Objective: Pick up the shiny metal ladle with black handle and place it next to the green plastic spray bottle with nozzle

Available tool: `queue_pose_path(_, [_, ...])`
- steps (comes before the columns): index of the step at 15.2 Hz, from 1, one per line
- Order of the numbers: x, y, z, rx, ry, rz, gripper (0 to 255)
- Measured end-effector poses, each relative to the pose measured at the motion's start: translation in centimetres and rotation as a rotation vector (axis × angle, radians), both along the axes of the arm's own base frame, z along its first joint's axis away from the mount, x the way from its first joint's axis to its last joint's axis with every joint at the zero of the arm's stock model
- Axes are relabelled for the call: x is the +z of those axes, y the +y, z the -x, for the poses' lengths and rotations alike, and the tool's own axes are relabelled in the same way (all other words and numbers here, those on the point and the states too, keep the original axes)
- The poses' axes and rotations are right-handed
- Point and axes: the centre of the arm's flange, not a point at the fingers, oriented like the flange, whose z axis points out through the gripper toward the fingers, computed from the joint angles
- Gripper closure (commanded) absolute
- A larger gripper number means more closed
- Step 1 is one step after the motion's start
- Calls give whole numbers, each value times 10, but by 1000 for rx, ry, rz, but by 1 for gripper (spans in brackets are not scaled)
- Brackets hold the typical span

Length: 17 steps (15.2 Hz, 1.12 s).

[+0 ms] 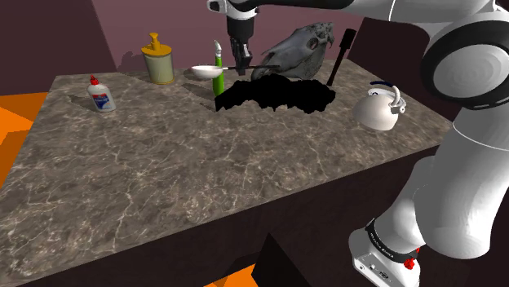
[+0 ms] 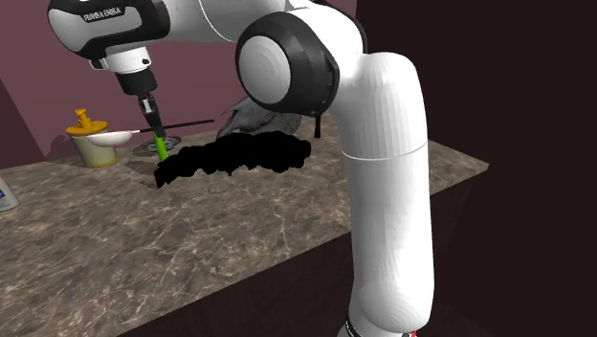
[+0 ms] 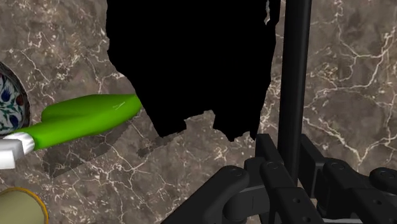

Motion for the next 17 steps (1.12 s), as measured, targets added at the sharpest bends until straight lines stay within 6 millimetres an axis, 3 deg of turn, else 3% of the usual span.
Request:
queue_pose_path(12, [-64, 1, -1, 0, 0, 0, 255])
queue_pose_path(17, [-81, 2, 3, 3, -12, -6, 255])
